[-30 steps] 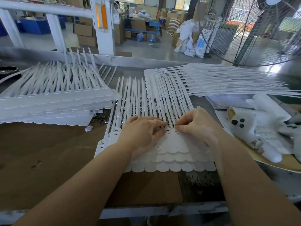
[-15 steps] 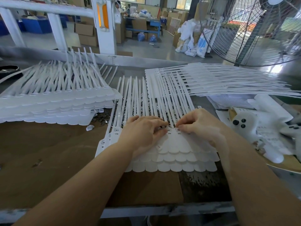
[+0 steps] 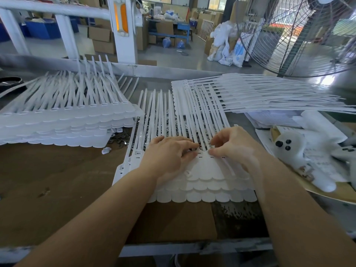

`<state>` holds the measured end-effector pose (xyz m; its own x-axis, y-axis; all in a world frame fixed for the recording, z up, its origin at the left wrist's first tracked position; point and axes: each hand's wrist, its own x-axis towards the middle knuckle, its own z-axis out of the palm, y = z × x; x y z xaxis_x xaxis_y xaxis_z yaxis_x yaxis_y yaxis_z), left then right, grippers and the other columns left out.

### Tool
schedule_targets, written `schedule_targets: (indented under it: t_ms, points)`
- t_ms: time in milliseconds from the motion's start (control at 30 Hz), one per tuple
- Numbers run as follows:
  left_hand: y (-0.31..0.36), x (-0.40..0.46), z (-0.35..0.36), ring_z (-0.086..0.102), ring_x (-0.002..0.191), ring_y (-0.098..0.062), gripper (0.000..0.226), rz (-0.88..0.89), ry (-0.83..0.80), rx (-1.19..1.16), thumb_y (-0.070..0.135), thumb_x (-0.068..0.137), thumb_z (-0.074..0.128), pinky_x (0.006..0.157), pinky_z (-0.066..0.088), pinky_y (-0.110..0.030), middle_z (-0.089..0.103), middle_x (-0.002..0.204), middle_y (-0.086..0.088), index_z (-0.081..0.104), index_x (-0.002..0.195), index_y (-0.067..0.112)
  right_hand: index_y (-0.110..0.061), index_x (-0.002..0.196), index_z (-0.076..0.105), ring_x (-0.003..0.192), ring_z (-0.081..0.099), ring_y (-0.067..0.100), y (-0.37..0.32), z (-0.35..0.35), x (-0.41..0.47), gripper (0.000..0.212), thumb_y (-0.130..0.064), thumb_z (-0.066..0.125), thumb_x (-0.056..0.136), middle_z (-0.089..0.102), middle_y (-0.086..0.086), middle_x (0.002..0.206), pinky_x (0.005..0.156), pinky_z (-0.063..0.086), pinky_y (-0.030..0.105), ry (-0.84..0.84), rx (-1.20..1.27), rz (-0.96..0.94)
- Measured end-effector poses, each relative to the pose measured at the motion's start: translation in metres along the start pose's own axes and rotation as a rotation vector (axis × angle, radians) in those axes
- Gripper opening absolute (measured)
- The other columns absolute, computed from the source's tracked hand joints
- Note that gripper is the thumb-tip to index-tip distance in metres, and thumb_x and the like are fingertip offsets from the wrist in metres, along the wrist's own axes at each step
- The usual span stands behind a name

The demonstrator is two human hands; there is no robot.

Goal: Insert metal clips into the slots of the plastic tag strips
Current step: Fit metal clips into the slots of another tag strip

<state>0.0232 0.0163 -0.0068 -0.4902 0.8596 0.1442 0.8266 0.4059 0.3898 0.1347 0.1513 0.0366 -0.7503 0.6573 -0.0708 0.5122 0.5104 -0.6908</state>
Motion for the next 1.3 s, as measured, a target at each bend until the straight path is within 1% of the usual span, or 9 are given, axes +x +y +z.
schedule_targets:
  t_ms: [167, 267, 333, 433, 600, 800, 1000, 1167, 1300]
  points:
    - [-0.002, 0.002, 0.001, 0.037, 0.128, -0.001, 0.035, 0.002, -0.007, 0.009, 0.047, 0.098, 0.032, 0.112, 0.01, -0.033, 0.044, 0.137, 0.025, 0.048, 0.129, 0.048, -0.019, 0.083, 0.072, 0.067, 0.058, 0.001, -0.002, 0.011, -0.017, 0.011, -0.01, 0.074, 0.077, 0.065, -0.009, 0.074, 0.06, 0.043, 0.01, 0.141, 0.006, -0.149]
    - [-0.002, 0.001, 0.002, 0.037, 0.128, -0.002, 0.035, 0.017, 0.0, 0.012, 0.046, 0.098, 0.031, 0.114, 0.012, -0.035, 0.045, 0.136, 0.024, 0.049, 0.128, 0.047, -0.018, 0.076, 0.075, 0.064, 0.063, 0.004, -0.012, 0.017, -0.032, 0.01, -0.009, 0.073, 0.075, 0.069, -0.007, 0.07, 0.059, 0.048, 0.009, 0.008, 0.046, -0.245]
    - [-0.003, 0.001, 0.002, 0.037, 0.128, -0.001, 0.035, 0.017, 0.004, -0.001, 0.044, 0.098, 0.031, 0.115, 0.011, -0.036, 0.046, 0.136, 0.024, 0.05, 0.127, 0.047, -0.019, 0.073, 0.076, 0.063, 0.064, 0.009, -0.016, 0.022, -0.041, 0.006, -0.013, 0.075, 0.073, 0.069, -0.002, 0.067, 0.06, 0.052, 0.016, -0.08, 0.011, -0.279]
    - [-0.003, 0.001, 0.003, 0.036, 0.128, 0.0, 0.035, 0.006, 0.01, -0.01, 0.042, 0.098, 0.031, 0.115, 0.011, -0.036, 0.046, 0.136, 0.025, 0.051, 0.127, 0.046, -0.019, 0.071, 0.076, 0.061, 0.062, 0.008, -0.019, 0.03, -0.047, 0.001, -0.018, 0.076, 0.071, 0.069, -0.002, 0.066, 0.063, 0.054, 0.026, -0.071, -0.073, -0.31]
    - [-0.002, 0.001, 0.003, 0.038, 0.126, -0.001, 0.038, 0.018, 0.021, 0.01, 0.041, 0.097, 0.029, 0.114, 0.012, -0.034, 0.048, 0.134, 0.024, 0.051, 0.128, 0.044, -0.016, 0.068, 0.072, 0.067, 0.062, 0.009, -0.02, 0.034, -0.048, 0.005, -0.017, 0.073, 0.074, 0.067, -0.004, 0.068, 0.068, 0.054, 0.031, -0.095, -0.098, -0.332]
    - [-0.001, 0.001, 0.003, 0.036, 0.128, 0.0, 0.035, 0.01, 0.007, 0.008, 0.045, 0.098, 0.031, 0.113, 0.012, -0.033, 0.045, 0.136, 0.026, 0.051, 0.127, 0.046, -0.016, 0.073, 0.065, 0.064, 0.058, 0.004, -0.015, 0.023, -0.044, 0.008, -0.016, 0.068, 0.081, 0.064, -0.003, 0.071, 0.058, 0.045, 0.014, -0.034, 0.017, -0.286]
    - [-0.005, 0.001, -0.001, 0.033, 0.129, 0.001, 0.035, 0.007, -0.022, 0.007, 0.045, 0.099, 0.03, 0.112, 0.011, -0.031, 0.042, 0.138, 0.027, 0.046, 0.13, 0.05, -0.016, 0.081, 0.068, 0.073, 0.064, 0.013, 0.004, -0.003, -0.029, 0.009, -0.007, 0.069, 0.082, 0.068, 0.004, 0.079, 0.069, 0.051, 0.022, 0.147, 0.092, -0.138]
    - [-0.006, -0.001, -0.003, 0.033, 0.129, 0.001, 0.034, 0.014, -0.027, -0.002, 0.044, 0.099, 0.031, 0.112, 0.011, -0.031, 0.042, 0.138, 0.027, 0.046, 0.13, 0.049, -0.011, 0.094, 0.072, 0.08, 0.064, 0.008, 0.013, -0.013, -0.021, 0.013, -0.006, 0.068, 0.082, 0.07, 0.003, 0.088, 0.067, 0.049, 0.011, 0.131, 0.053, -0.103]
    - [-0.006, -0.002, -0.004, 0.034, 0.128, 0.0, 0.034, 0.023, -0.016, -0.006, 0.045, 0.099, 0.032, 0.11, 0.011, -0.029, 0.043, 0.137, 0.027, 0.047, 0.13, 0.049, -0.013, 0.088, 0.071, 0.075, 0.061, 0.002, 0.013, -0.015, -0.018, 0.008, -0.008, 0.067, 0.084, 0.068, -0.001, 0.084, 0.059, 0.044, 0.001, 0.086, 0.005, -0.102]
